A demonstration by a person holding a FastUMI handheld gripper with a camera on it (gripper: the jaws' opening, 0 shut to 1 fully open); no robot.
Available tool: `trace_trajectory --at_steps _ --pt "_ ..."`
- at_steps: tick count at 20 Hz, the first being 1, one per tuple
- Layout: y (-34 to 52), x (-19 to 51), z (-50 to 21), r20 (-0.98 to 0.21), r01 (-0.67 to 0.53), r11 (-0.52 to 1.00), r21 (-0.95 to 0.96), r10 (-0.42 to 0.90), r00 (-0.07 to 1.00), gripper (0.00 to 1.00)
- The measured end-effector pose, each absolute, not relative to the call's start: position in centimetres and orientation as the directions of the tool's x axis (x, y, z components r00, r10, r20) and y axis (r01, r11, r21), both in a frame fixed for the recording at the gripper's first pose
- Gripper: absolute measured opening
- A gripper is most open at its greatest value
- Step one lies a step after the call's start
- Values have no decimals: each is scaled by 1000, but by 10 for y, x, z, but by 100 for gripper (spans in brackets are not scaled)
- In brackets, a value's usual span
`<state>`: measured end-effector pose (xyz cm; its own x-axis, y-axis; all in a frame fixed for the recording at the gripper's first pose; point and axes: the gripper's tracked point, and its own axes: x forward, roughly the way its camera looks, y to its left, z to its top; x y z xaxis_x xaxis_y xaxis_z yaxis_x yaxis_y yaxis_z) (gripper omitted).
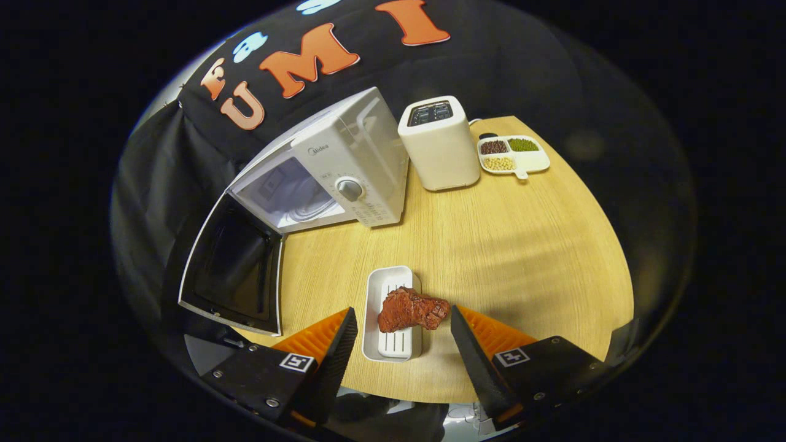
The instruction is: Open the microwave, put the food inside, and close the microwave door.
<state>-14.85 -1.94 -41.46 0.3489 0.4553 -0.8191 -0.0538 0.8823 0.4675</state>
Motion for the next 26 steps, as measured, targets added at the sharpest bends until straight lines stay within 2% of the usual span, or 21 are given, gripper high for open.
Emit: trace_trajectory --at_steps 8,10,11,12,13,15,21,26 --pt "-15 -145 -469 -800 54 812 581 557 224 91" --pt "-10 -145 -479 -784 88 788 610 584 208 82" --pt "-8 -145 -481 -779 110 777 620 593 203 69" --pt "-5 -143 -482 -768 127 762 635 606 206 63" --pt "-3 -141 -484 -766 133 759 638 606 216 45" --pt "-1 -137 -483 -751 137 743 655 620 226 29" --pt "12 -122 -472 -698 282 639 715 635 330 12" --pt "10 -106 -438 -670 327 591 737 573 473 11"
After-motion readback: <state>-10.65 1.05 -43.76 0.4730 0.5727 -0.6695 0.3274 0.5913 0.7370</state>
